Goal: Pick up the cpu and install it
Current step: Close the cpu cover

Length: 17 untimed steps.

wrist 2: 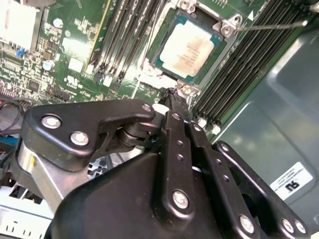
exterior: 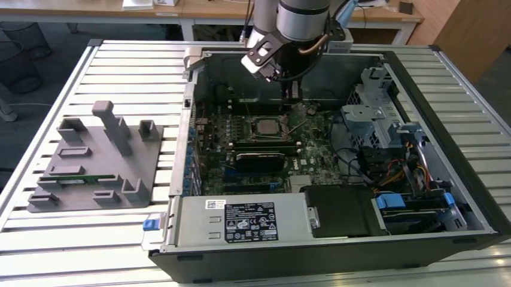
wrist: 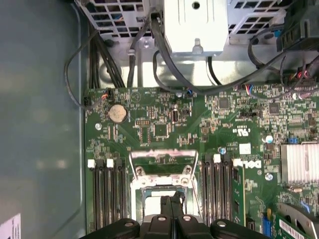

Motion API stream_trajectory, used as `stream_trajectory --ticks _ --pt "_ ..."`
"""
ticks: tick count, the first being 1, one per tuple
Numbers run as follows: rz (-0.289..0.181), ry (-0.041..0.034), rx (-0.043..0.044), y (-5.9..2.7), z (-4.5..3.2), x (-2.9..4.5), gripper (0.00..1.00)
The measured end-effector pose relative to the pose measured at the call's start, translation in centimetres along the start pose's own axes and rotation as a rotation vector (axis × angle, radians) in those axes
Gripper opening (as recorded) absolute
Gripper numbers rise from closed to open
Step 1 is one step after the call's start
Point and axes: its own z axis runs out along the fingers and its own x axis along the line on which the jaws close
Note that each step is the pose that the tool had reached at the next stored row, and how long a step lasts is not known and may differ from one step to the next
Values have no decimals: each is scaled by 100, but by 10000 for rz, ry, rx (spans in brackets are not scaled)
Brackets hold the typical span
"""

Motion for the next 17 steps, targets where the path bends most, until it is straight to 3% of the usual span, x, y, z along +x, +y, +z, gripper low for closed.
stream_trajectory --ticks 6,13,17 --pt "-1 0 5 113 3 6 11" --pt "0 2 4 125 -75 9 11" --pt "1 -1 15 223 -74 14 11"
